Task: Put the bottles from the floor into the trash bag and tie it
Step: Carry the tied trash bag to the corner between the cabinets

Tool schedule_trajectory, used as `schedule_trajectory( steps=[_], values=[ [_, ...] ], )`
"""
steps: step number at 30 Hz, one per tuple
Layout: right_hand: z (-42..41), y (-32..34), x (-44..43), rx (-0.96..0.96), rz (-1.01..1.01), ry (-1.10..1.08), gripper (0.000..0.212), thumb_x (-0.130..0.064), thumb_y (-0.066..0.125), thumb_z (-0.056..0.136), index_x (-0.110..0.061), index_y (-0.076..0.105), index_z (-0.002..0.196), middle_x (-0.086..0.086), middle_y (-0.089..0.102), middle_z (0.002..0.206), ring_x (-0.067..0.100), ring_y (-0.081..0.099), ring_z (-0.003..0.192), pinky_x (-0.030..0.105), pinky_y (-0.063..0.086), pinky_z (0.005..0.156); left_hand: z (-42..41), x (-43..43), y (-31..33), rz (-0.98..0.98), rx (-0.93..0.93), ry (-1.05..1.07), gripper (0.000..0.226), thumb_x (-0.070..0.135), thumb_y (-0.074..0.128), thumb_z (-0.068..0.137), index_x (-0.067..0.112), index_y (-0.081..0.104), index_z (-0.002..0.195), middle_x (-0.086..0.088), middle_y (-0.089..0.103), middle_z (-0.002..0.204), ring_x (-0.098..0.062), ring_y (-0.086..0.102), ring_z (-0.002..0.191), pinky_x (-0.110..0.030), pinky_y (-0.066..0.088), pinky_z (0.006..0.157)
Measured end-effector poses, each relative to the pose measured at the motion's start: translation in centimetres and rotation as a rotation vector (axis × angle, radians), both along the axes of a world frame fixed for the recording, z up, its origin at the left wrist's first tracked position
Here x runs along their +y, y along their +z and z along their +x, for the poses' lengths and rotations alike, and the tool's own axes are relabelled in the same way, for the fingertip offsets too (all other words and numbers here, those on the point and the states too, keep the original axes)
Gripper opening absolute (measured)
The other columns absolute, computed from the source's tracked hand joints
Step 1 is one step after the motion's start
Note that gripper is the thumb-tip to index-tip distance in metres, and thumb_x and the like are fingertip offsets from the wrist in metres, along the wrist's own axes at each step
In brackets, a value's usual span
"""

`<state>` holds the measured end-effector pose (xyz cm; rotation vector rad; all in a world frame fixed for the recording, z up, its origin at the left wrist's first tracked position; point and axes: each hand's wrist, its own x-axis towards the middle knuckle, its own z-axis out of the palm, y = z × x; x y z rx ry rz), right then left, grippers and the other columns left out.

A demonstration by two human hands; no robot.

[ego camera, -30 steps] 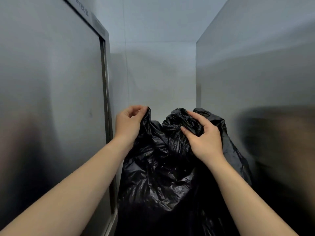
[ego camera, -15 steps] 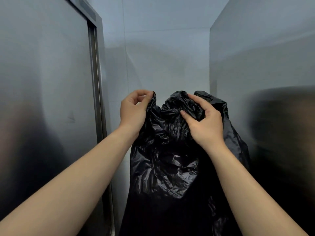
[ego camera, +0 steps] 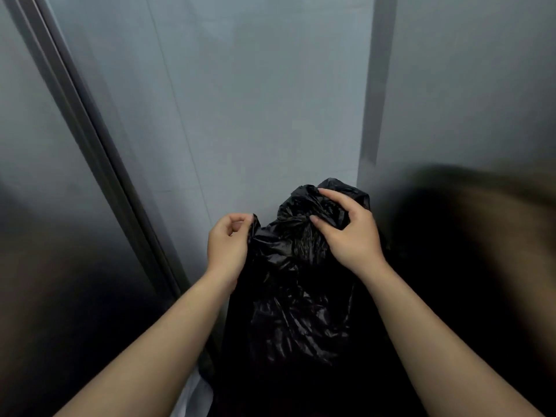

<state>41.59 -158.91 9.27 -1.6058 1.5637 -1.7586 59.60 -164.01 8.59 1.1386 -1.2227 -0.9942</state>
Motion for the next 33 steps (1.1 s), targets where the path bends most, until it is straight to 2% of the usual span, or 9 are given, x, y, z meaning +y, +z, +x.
schedule_trajectory(
  steps=[4,9,12,16,22,25,27,30,33],
  values=[
    [0.4,-4.1,0.1,-0.009,0.073,0.008,0.043,-0.014,0.076,0.074,-0.031,0.064,0.112,-0.02,0.062,0.107,-0.002,0.057,0.108,0.009,0.038,0.095,0.4,0.6,-4.2,0.051,0.018,0.059,0.012,0.018,0.054,0.093,0.02,0.061,0.083,0.004,0.061,0.078,-0.008,0.056,0.074,-0.018,0.045,0.072],
    [1.0,-7.3,0.9,0.004,0.146,0.02,0.043,-0.014,0.075,0.075,-0.031,0.063,0.113,-0.021,0.061,0.109,-0.003,0.055,0.109,0.003,0.034,0.094,0.5,2.2,-6.5,0.184,0.014,0.021,0.015,0.036,0.055,0.089,0.023,0.062,0.09,0.004,0.065,0.093,-0.01,0.059,0.086,-0.025,0.045,0.079],
    [1.3,-7.9,1.3,-0.003,0.155,0.048,0.044,-0.013,0.075,0.075,-0.031,0.063,0.113,-0.017,0.062,0.113,-0.002,0.055,0.111,0.007,0.036,0.097,-0.3,2.9,-6.9,0.203,-0.102,0.033,0.038,0.054,0.064,0.076,0.022,0.06,0.096,0.007,0.062,0.091,-0.008,0.059,0.081,-0.022,0.043,0.072],
    [1.5,-8.7,1.8,-0.011,0.18,0.098,0.046,-0.013,0.075,0.075,-0.031,0.062,0.115,-0.013,0.063,0.117,-0.004,0.054,0.112,0.01,0.038,0.097,-1.4,3.5,-7.5,0.261,-0.299,0.106,0.074,0.077,0.062,0.051,0.026,0.054,0.104,0.01,0.057,0.105,-0.011,0.056,0.097,-0.027,0.041,0.081],
    [1.6,-11.4,2.2,0.021,0.307,0.117,0.054,-0.022,0.076,0.074,-0.037,0.055,0.122,-0.01,0.058,0.126,0.002,0.05,0.119,0.023,0.038,0.103,-1.3,4.0,-12.0,0.216,-0.403,0.095,0.063,0.061,0.071,0.062,0.029,0.048,0.112,0.006,0.052,0.118,-0.007,0.046,0.101,-0.023,0.034,0.082],
    [1.9,-14.5,2.6,0.089,0.486,0.127,0.065,-0.046,0.072,0.071,-0.048,0.043,0.128,-0.006,0.044,0.139,0.01,0.033,0.133,0.039,0.03,0.111,-0.6,4.4,-15.5,0.193,-0.448,0.109,0.059,0.052,0.073,0.066,0.028,0.05,0.114,0.003,0.052,0.12,-0.012,0.05,0.108,-0.023,0.035,0.083],
    [2.1,-16.9,2.8,0.171,0.587,0.07,0.069,-0.061,0.063,0.069,-0.054,0.034,0.131,0.0,0.023,0.15,0.015,0.013,0.14,0.05,0.018,0.113,-0.2,4.7,-18.0,0.221,-0.467,0.106,0.06,0.049,0.074,0.067,0.028,0.049,0.117,0.004,0.05,0.12,-0.014,0.05,0.112,-0.023,0.037,0.086],
    [2.3,-20.8,2.5,0.28,0.535,-0.008,0.068,-0.061,0.057,0.076,-0.052,0.026,0.137,-0.012,-0.003,0.154,0.013,-0.001,0.143,0.051,0.009,0.11,0.1,5.2,-21.6,0.232,-0.513,0.103,0.06,0.049,0.073,0.068,0.028,0.048,0.119,0.01,0.045,0.111,-0.015,0.051,0.111,-0.026,0.042,0.089],
    [2.5,-24.8,1.9,0.311,0.65,0.09,0.065,-0.056,0.052,0.084,-0.049,0.021,0.14,-0.011,-0.008,0.156,0.016,-0.003,0.144,0.053,0.009,0.113,0.5,5.5,-25.0,0.256,-0.619,0.078,0.056,0.045,0.071,0.072,0.025,0.05,0.121,0.003,0.05,0.114,-0.02,0.051,0.113,-0.032,0.044,0.093]
  ],
)
